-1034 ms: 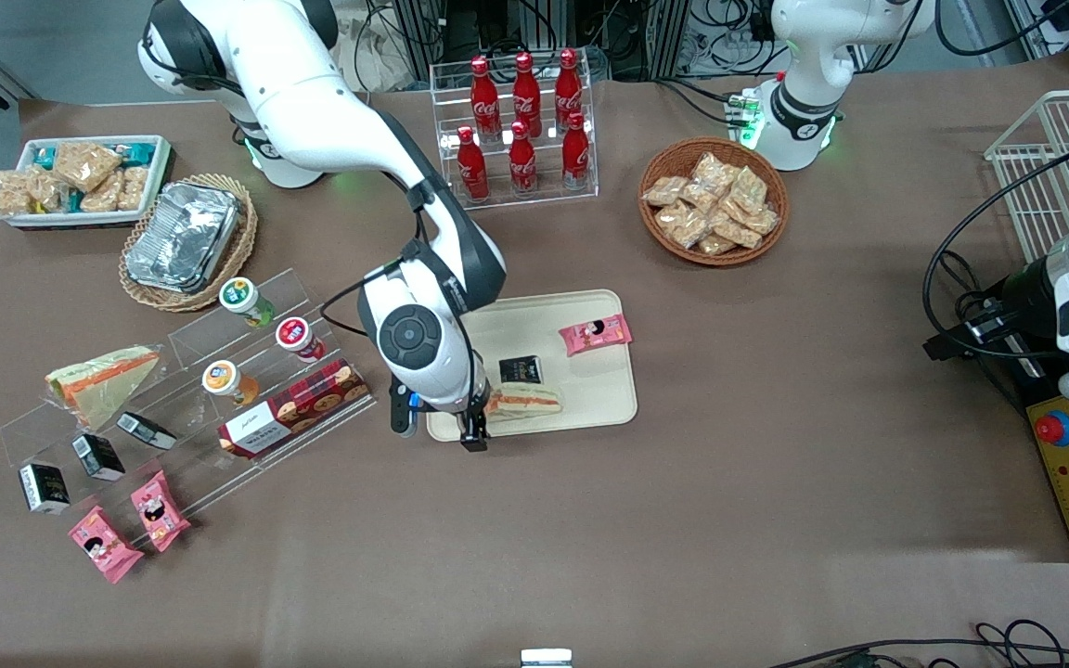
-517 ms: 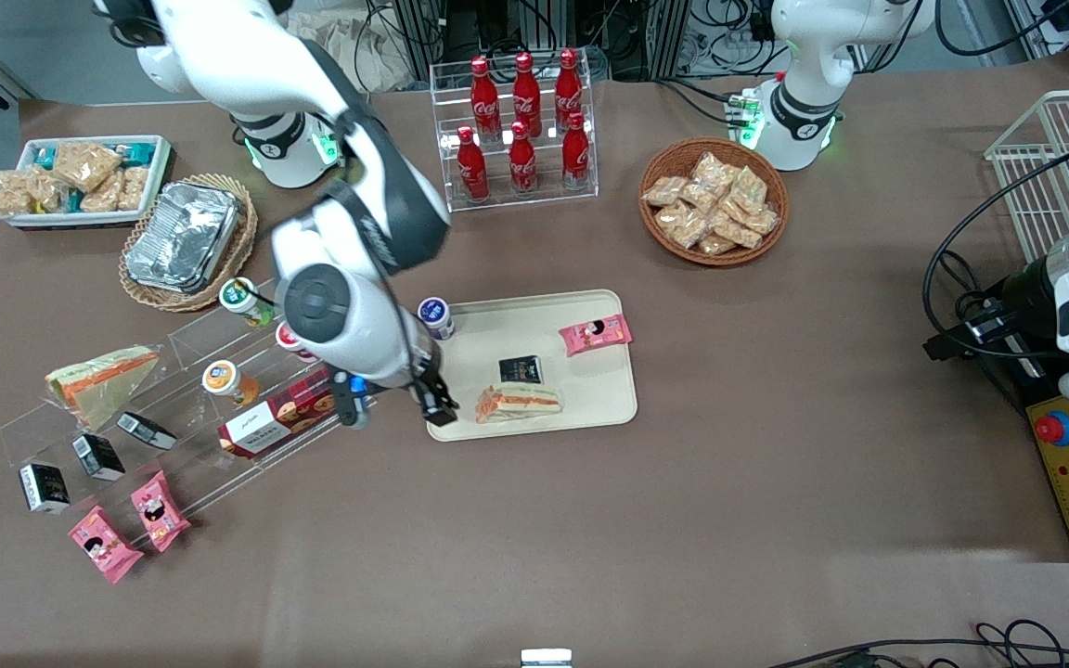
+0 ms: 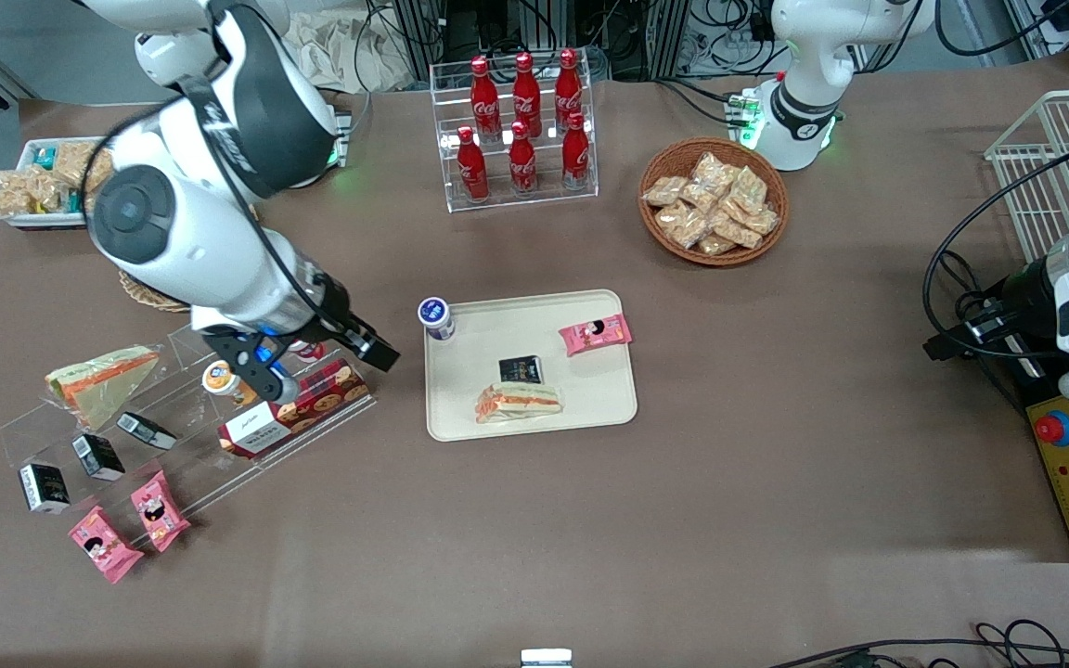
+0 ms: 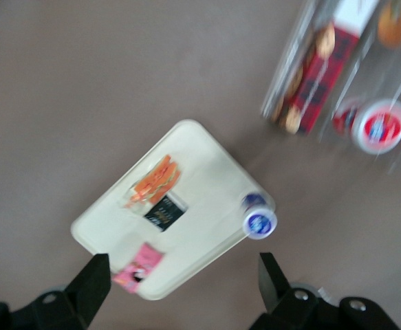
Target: Place sandwich on tray
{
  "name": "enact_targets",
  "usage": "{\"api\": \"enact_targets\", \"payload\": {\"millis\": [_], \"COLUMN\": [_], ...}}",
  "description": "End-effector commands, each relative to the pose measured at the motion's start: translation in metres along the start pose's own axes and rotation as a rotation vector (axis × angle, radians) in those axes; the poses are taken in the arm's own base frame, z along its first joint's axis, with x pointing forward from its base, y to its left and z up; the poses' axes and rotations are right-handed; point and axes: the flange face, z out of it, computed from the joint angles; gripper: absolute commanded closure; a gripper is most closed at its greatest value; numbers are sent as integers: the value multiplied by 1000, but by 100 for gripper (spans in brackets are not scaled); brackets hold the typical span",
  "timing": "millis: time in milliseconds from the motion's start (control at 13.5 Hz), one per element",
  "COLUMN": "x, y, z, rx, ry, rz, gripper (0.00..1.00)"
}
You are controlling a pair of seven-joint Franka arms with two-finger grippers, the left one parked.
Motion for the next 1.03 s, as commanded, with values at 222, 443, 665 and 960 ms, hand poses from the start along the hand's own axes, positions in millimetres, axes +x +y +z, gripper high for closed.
{"api": "enact_targets", "payload": {"millis": [222, 443, 665, 960], "x": [9, 3, 35, 69], "y": [59, 89, 144, 188], "z": [-31, -41, -58, -72], "rx": [-77, -121, -102, -103], "ry": [58, 117, 143, 171], "rz": [-299, -335, -465, -609], "gripper": [4, 5, 5, 4]}}
